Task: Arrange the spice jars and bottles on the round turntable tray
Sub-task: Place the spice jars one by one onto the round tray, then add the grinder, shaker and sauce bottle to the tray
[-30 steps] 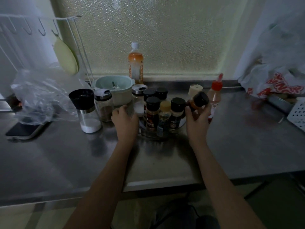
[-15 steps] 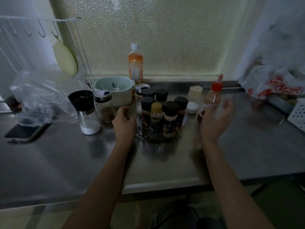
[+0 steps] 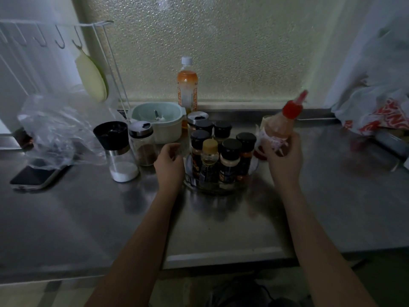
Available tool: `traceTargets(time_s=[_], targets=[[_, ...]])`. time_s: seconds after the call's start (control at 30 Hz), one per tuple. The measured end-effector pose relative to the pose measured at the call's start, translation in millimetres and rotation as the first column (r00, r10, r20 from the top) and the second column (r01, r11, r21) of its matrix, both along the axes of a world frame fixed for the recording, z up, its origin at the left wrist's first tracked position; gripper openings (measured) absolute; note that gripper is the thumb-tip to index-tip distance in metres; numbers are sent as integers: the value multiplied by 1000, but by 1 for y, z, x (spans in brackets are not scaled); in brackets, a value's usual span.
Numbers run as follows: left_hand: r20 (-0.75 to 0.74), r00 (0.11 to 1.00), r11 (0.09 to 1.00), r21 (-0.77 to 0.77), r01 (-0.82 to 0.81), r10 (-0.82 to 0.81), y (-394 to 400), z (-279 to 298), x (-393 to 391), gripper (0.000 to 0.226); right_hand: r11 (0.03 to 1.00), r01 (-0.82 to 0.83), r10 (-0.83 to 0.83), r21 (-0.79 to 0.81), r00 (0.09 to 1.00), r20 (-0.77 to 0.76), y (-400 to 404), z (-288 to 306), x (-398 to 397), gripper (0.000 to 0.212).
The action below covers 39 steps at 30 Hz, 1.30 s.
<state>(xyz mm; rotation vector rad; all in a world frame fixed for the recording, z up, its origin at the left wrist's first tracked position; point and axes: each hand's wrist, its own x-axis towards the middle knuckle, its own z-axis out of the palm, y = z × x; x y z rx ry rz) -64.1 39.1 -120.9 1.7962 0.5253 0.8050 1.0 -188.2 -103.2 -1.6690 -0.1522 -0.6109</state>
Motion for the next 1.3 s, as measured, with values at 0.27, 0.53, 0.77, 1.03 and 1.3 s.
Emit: traceTargets(time_s=[0.27,0.53,0.77,1.03,1.3], targets=[[-5,1000,999,33,13,-13,0,2,-3,33,956,-272,264,-111,961,-82,17,-6,2,28],[157,972,960,192,-203,174,-8,16,-16,23,919,-395,393,19,906,-158,15,-6,1,35],[360,756,729,240,-641,547,21,26,-25,77,981,-61,18,-186,974,-227,-6,1,47,85],[179,733,742,25,-670,656,40,18,-30,88,992,-89,57,-92,952,-300,10,-13,61,71],[200,760,778,-15,-628,618,44,10,-24,58,999,-38,34,-35,994,-104,14,-1,50,51]])
